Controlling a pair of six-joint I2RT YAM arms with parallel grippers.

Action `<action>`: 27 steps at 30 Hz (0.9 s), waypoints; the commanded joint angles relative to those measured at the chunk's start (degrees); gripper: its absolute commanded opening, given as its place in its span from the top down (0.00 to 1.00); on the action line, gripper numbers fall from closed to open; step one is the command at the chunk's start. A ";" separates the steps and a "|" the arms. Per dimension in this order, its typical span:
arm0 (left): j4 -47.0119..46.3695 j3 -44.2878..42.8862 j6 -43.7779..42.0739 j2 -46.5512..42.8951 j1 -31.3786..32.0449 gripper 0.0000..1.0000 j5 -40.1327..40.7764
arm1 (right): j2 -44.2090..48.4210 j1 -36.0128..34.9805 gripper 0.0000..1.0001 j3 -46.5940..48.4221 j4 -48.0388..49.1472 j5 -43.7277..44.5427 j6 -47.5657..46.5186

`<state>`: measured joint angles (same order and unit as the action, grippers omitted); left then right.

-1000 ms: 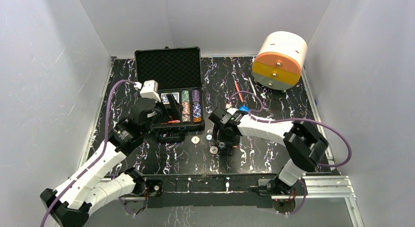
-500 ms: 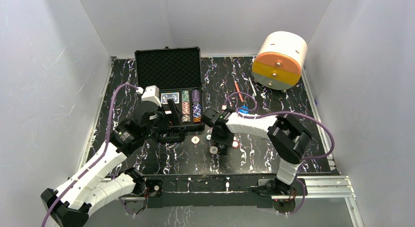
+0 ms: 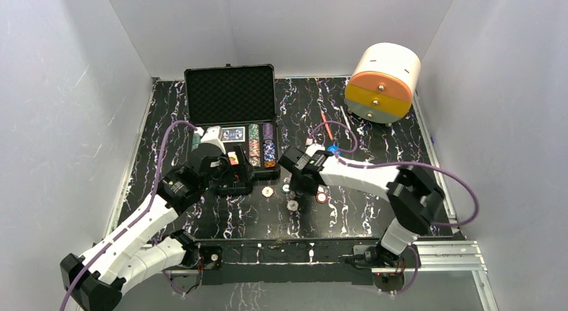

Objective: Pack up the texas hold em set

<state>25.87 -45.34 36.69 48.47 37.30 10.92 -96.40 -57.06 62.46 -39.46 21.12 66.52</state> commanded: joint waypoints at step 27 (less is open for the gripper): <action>-30.99 9.95 -1.63 5.26 -0.12 0.51 -24.63 | 17.31 4.81 0.60 1.42 24.57 -19.21 6.26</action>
<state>-0.82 -36.03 35.66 53.63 37.30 -15.46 -81.93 -53.28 63.00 -20.36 5.30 69.80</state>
